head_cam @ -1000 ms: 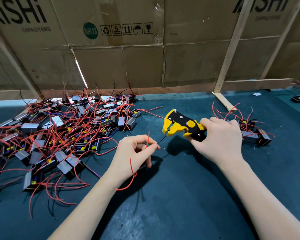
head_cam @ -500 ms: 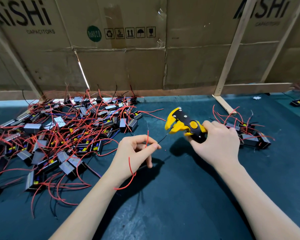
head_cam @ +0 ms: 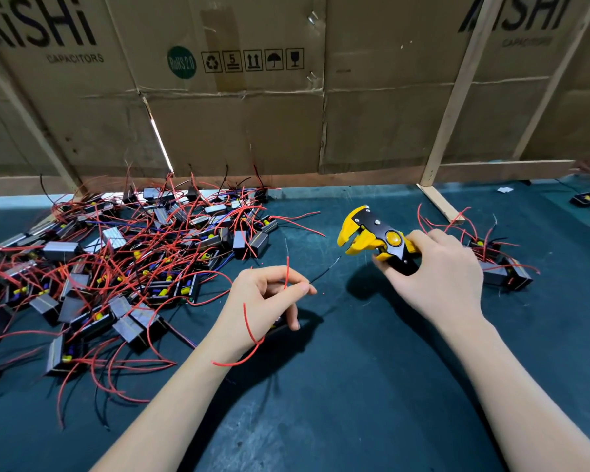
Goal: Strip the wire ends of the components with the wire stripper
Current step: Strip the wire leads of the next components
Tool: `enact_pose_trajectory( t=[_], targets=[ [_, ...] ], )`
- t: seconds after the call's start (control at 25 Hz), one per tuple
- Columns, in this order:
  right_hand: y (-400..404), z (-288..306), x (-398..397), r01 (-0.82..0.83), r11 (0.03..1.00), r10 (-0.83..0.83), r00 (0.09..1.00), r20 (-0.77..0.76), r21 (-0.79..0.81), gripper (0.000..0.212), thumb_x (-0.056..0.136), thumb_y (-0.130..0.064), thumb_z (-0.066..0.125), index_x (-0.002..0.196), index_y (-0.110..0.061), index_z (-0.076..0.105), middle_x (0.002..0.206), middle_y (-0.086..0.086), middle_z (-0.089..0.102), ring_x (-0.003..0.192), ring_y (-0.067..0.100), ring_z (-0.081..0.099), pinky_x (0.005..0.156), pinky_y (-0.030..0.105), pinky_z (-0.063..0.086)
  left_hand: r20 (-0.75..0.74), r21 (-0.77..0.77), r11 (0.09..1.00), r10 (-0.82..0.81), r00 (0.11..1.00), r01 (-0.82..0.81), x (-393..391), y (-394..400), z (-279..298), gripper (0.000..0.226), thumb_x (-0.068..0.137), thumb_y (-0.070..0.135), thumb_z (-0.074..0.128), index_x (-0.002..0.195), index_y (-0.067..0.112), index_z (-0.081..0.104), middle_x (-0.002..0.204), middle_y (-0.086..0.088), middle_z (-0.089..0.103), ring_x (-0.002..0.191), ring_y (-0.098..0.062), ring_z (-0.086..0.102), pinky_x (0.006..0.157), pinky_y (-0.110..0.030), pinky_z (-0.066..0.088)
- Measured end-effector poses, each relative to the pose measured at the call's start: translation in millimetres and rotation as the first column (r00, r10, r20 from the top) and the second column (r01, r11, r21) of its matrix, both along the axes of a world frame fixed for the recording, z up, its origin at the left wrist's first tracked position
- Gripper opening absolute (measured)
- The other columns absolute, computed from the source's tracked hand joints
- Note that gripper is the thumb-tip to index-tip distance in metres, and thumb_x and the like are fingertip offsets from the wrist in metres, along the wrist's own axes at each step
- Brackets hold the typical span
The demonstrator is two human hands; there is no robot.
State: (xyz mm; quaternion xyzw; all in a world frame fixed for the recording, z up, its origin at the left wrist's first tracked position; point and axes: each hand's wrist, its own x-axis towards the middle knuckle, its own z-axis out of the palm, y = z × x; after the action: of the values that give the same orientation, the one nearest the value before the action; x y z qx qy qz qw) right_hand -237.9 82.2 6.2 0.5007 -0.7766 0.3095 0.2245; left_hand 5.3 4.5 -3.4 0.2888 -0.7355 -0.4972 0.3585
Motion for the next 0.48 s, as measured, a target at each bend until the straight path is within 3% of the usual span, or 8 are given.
enact_pose_trajectory(
  t=[0.08,0.16,0.28,0.48],
  targets=[
    [1.2,1.7,0.7,-0.052,0.999,0.052,0.998,-0.030,0.015,0.041,0.071,-0.052,0.075,0.068,-0.019,0.051,0.067,0.000,0.052,0.072,0.030,0.057,0.064,0.035,0.039,0.012,-0.002,1.000,0.011,1.000,-0.011,0.1,-0.4,-0.8,0.019,0.082,0.037,0.062,0.081,0.023,0.074,0.045,-0.008,0.061,0.044,-0.016,0.053,0.050,-0.025,0.041],
    [2.1,2.4,2.2,-0.101,0.994,0.105,0.991,-0.087,0.048,0.040,0.070,-0.049,0.077,0.068,-0.020,0.050,0.065,0.000,0.051,0.069,0.031,0.057,0.063,0.037,0.041,0.023,0.002,1.000,0.010,1.000,-0.010,-0.2,-0.7,-1.8,0.020,0.081,0.039,0.062,0.081,0.023,0.074,0.045,-0.008,0.061,0.045,-0.014,0.052,0.050,-0.016,0.038],
    [2.2,3.3,3.3,-0.107,0.988,0.121,0.984,-0.128,0.109,0.040,0.069,-0.049,0.077,0.068,-0.016,0.055,0.065,0.000,0.053,0.068,0.032,0.058,0.064,0.039,0.043,0.038,0.007,1.000,0.010,0.999,-0.010,-0.2,-0.2,-1.6,0.023,0.079,0.043,0.062,0.081,0.024,0.074,0.046,-0.008,0.062,0.045,-0.012,0.052,0.052,-0.018,0.039],
    [4.2,6.4,2.1,-0.085,0.986,0.105,0.984,-0.143,0.144,0.040,0.067,-0.048,0.078,0.063,-0.016,0.054,0.061,0.000,0.055,0.063,0.031,0.059,0.059,0.034,0.039,0.031,-0.003,1.000,0.011,0.999,-0.011,-0.4,0.9,-1.4,0.016,0.083,0.033,0.063,0.081,0.023,0.074,0.046,-0.008,0.062,0.044,-0.011,0.051,0.052,-0.020,0.037]
  ],
)
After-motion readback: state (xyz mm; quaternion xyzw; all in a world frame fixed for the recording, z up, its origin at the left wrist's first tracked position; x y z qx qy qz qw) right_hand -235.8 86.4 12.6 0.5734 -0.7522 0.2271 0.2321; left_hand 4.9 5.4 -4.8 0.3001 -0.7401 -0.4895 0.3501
